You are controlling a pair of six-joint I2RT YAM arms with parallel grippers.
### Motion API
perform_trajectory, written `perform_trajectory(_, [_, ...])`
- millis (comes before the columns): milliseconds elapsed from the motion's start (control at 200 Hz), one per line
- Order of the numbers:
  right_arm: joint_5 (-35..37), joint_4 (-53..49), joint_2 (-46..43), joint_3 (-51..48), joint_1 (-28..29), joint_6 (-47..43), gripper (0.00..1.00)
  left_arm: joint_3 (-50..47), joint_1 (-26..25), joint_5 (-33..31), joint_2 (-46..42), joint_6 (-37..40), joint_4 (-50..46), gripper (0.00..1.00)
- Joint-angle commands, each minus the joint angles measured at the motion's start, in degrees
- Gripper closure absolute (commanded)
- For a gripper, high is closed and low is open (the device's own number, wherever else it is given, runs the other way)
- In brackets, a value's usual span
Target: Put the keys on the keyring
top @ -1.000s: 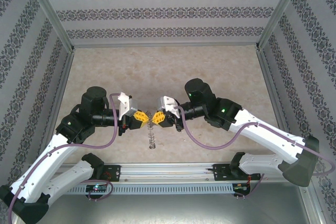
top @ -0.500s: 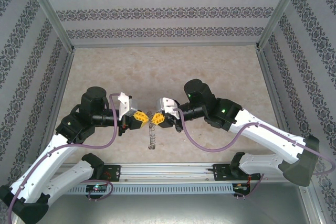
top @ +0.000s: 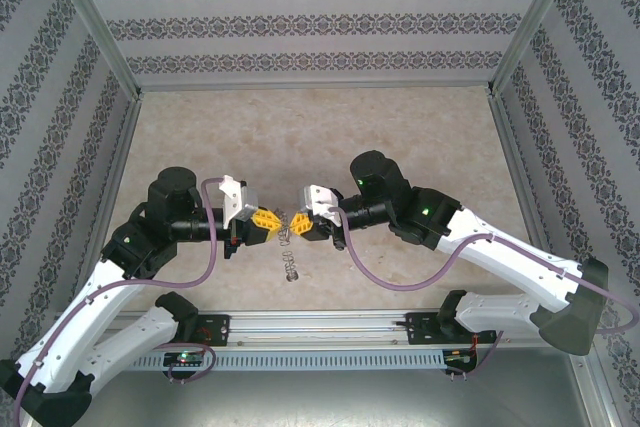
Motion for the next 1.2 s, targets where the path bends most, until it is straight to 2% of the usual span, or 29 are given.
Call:
perform_trajectory(0, [2.24,1.64,-1.0,-1.01,0.95,-0.13,0.89,0.22,0.25,0.72,-1.19,-1.08,5.61,1.0])
perform_trajectory(130, [4.47,4.11,-3.55,-2.12,0.63,1.87,0.69,-0.33,0.23,0.96,-1.42,-1.59,7.68,1.0])
perform_trajectory(210, [5.8,6.71,-5.71,-3.4,0.12,3.77,0.62,-0.72,0.24,1.53,-1.59,-1.84,8.99,1.0])
perform_trajectory(295, [5.24,9.29,-7.48,-4.38,-0.51,5.45,0.59,-1.31,0.29,1.67,-1.98,-2.34,10.25,1.0])
perform_trajectory(420, [3.97,12.38,-7.88,-4.27,-0.85,7.35,0.59,-2.53,0.27,2.37,-2.91,-3.59,12.92,1.0])
perform_trajectory(629, [1.27,13.67,-4.43,-1.87,-0.83,8.91,0.68,-3.55,0.27,3.37,-3.53,-4.06,15.21,1.0])
perform_trajectory(784, [-0.34,13.49,-3.38,-1.38,-0.64,9.65,0.7,-3.75,0.27,3.59,-3.7,-3.79,15.82,1.0])
perform_trajectory(1194, [-3.27,12.29,-1.96,-1.21,-0.36,10.59,0.7,-4.27,0.3,3.29,-3.63,-3.86,16.77,1.0])
